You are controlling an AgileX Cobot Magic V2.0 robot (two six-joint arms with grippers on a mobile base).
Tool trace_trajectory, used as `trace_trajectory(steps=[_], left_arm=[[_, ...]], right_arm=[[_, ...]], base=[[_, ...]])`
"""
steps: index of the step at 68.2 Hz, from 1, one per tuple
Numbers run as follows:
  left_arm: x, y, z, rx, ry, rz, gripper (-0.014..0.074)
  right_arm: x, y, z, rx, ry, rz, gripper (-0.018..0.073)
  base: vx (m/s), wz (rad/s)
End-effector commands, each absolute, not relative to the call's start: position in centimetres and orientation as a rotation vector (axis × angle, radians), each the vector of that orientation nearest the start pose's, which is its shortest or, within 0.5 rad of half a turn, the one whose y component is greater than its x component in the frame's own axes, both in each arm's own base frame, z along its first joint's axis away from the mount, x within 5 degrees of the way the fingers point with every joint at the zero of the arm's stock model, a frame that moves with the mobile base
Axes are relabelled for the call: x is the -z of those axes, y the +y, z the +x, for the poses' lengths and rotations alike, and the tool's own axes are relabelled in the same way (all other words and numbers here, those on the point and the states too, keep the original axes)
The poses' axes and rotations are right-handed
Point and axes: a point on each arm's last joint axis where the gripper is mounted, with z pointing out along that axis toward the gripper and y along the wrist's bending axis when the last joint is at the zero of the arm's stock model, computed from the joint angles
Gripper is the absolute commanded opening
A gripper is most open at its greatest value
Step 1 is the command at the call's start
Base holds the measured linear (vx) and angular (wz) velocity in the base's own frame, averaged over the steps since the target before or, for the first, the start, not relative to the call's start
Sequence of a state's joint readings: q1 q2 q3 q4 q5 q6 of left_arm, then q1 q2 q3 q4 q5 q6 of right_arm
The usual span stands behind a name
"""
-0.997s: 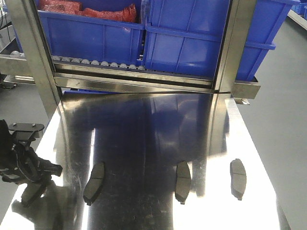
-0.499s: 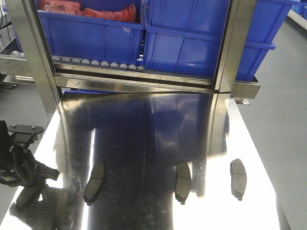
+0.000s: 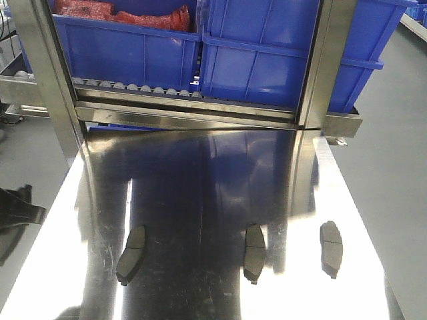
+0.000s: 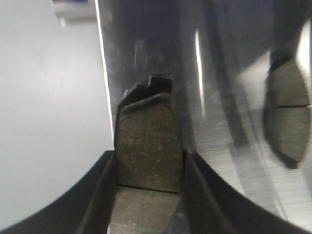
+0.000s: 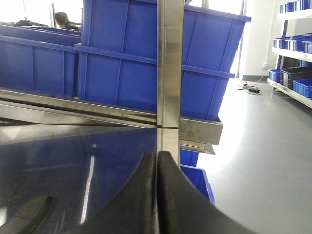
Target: Move and align brake pads A on conveyor
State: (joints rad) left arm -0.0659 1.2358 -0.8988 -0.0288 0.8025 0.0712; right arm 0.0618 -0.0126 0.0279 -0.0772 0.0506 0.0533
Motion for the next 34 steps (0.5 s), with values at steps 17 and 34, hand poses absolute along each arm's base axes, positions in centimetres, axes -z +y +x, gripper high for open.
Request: trace_trajectory(steps=[17,34], left_arm=[[-36.9,-1.5,15.7,0.070,2.197,0.123,-0.0006],[-37.5,-1.0,9.8,0.070,1.944,0.109,-0.0006]], right_arm=[[-20.3,0.4,5.6,-0.029,1.477,-0.067,-0.0011],[-20.3,0.4,5.6,-0.029,1.477,-0.067,-0.0011]], base=[[0.00,0.00],[0.00,0.00]])
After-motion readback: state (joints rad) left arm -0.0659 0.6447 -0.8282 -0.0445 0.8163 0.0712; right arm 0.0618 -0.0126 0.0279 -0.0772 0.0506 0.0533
